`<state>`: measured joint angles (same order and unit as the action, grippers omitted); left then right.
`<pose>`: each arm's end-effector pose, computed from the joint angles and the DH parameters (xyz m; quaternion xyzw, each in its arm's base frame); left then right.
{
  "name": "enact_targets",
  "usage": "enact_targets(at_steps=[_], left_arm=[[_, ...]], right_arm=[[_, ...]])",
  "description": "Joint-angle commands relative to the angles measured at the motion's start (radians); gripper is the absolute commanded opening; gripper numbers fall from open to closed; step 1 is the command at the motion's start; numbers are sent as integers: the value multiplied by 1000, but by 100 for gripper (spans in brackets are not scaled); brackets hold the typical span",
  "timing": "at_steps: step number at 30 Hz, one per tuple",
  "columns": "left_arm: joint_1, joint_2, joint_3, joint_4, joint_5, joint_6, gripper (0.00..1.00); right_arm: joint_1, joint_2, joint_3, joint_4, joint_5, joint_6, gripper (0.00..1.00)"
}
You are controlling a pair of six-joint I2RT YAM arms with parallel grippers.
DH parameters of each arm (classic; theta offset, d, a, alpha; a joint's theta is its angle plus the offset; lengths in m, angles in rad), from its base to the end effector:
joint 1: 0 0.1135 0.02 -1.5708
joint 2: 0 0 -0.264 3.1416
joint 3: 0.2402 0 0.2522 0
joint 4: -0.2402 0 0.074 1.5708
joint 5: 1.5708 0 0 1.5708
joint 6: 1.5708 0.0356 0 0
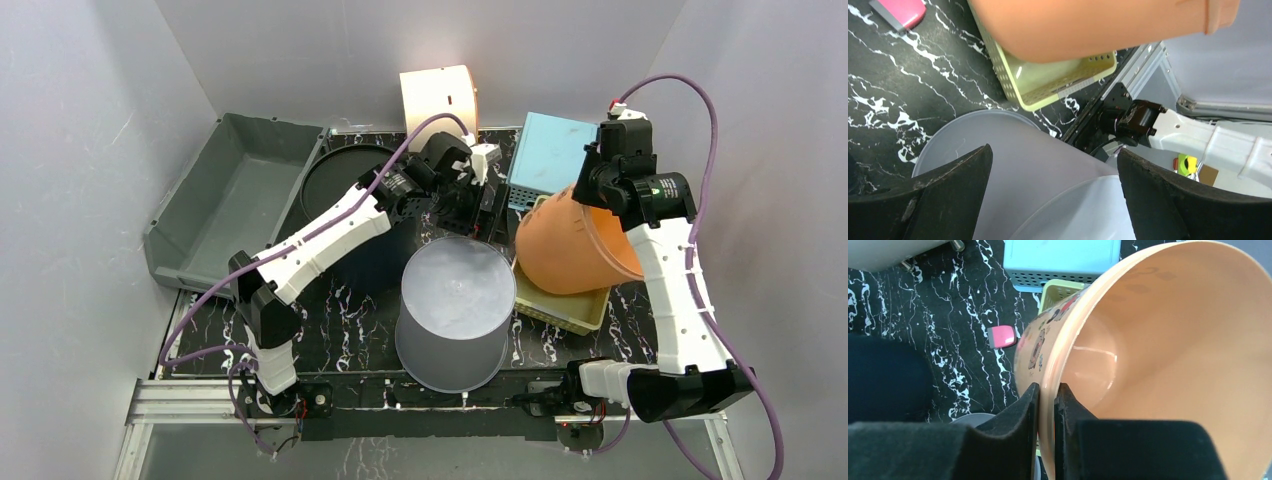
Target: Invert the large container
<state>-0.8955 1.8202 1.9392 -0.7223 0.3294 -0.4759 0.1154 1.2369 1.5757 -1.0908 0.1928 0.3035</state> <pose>0.2473 -0.3272 0.3969 0.2565 0.8382 -0.4029 0.2632 0.2234 0.0190 0.4265 0.1239 0.9055 -0.0040 0.4059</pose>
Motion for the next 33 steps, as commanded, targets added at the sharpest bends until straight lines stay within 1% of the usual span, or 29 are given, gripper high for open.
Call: enact_targets(at_steps=[1, 4, 7, 12, 15, 18, 20, 22, 28, 30, 33], left_arm=[[-9, -33, -7, -73, 1, 42, 95], [-19, -11, 34, -160, -55, 79, 95], [-26, 6, 71, -241, -106, 112, 95], [-28, 0, 75, -307, -174, 130, 95], [-29, -3, 82, -346, -214, 133, 95], [-28, -16, 78, -370, -237, 133, 95], [-28, -30, 79, -368, -244, 130, 96], [-27, -41, 99, -350, -236, 124, 96], [-26, -46, 284, -279, -189, 103, 98], [-27, -63, 324, -254, -190, 102, 98], [-25, -99, 334, -215, -197, 97, 98]], right_arm=[[-3, -5, 65, 43, 27, -23, 0], [-4, 0, 107, 33, 44, -25, 0], [-3, 5, 194, 18, 67, -27, 0], [-4, 24, 336, -1, 64, -35, 0], [-4, 26, 382, 38, 3, -34, 0], [-3, 32, 399, 116, -144, -17, 0], [-3, 47, 413, 156, -212, 19, 0], [-3, 52, 397, 216, -285, 64, 0], [-3, 37, 264, 465, -460, 238, 0], [-3, 33, 219, 543, -495, 291, 0], [-3, 15, 151, 601, -512, 340, 0]])
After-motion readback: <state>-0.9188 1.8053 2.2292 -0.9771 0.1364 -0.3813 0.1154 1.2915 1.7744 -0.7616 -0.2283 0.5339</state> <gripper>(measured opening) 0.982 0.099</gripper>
